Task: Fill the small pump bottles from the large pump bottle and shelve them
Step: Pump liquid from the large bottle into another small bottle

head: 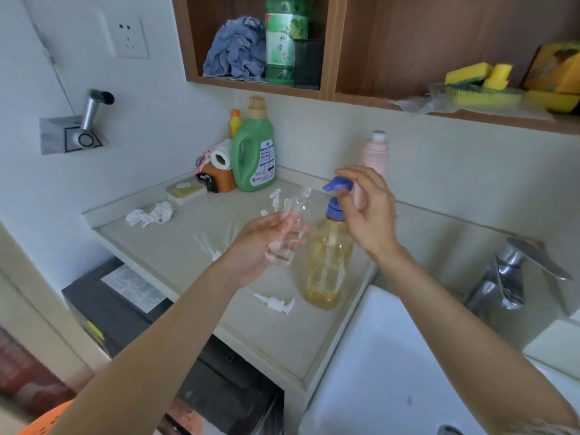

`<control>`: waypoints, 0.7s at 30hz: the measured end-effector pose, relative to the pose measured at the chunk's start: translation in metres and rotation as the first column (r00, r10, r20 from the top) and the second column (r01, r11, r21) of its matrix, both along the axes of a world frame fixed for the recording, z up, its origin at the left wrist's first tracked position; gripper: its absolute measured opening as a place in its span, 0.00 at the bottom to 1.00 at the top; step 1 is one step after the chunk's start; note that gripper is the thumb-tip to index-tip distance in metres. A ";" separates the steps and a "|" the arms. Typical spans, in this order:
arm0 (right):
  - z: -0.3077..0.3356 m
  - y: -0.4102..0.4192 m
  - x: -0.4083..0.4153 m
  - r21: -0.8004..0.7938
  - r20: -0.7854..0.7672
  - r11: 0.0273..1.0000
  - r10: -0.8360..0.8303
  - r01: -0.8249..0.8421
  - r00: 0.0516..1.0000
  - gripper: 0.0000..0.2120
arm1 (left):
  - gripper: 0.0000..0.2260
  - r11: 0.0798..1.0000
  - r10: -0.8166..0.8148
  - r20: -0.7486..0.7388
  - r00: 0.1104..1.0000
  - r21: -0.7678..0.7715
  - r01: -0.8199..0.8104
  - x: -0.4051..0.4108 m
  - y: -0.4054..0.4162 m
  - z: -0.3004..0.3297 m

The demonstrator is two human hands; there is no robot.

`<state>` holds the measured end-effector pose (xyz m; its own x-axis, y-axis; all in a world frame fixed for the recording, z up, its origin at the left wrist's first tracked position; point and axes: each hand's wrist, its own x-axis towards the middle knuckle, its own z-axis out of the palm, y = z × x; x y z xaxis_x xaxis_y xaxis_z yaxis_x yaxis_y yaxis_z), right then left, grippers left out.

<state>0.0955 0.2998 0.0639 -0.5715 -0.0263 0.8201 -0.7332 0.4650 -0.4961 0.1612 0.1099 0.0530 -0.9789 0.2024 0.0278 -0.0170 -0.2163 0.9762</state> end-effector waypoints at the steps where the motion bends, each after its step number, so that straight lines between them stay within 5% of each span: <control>1: 0.007 -0.004 0.006 -0.019 0.017 1.000 -0.011 0.011 1.000 0.13 | 0.18 0.998 0.032 -0.047 0.998 -0.060 -0.035 0.004 -0.006 0.003; 4: 0.026 -0.020 0.025 -0.043 0.188 0.995 0.099 -0.092 0.977 0.03 | 0.27 0.973 0.131 -0.173 0.976 -0.164 -0.160 0.011 -0.018 0.010; 10: 0.056 -0.050 0.055 -0.048 0.414 0.908 0.397 -0.416 0.819 0.11 | 0.26 0.961 0.176 -0.283 0.943 -0.158 -0.227 0.018 -0.023 0.022; 14: 0.063 -0.059 0.054 0.018 0.516 0.870 0.415 -0.494 0.750 0.16 | 0.27 0.958 0.156 -0.316 0.936 -0.184 -0.222 0.020 -0.030 0.021; 18: 0.076 -0.076 0.045 -0.037 0.498 0.900 0.394 -0.435 0.772 0.06 | 0.32 0.998 -0.022 -0.214 0.977 -0.062 0.009 0.024 -0.048 0.022; 21: 0.079 -0.088 0.047 0.030 0.517 0.875 0.400 -0.483 0.757 0.12 | 0.48 0.987 -0.160 -0.119 0.980 0.002 0.161 0.030 -0.054 0.025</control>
<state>0.1424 0.2114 0.1426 -0.7808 -0.4754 0.4054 -0.5613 0.2488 -0.7893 0.1916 0.0560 0.0777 -0.9235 0.3554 0.1444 0.0627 -0.2316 0.9708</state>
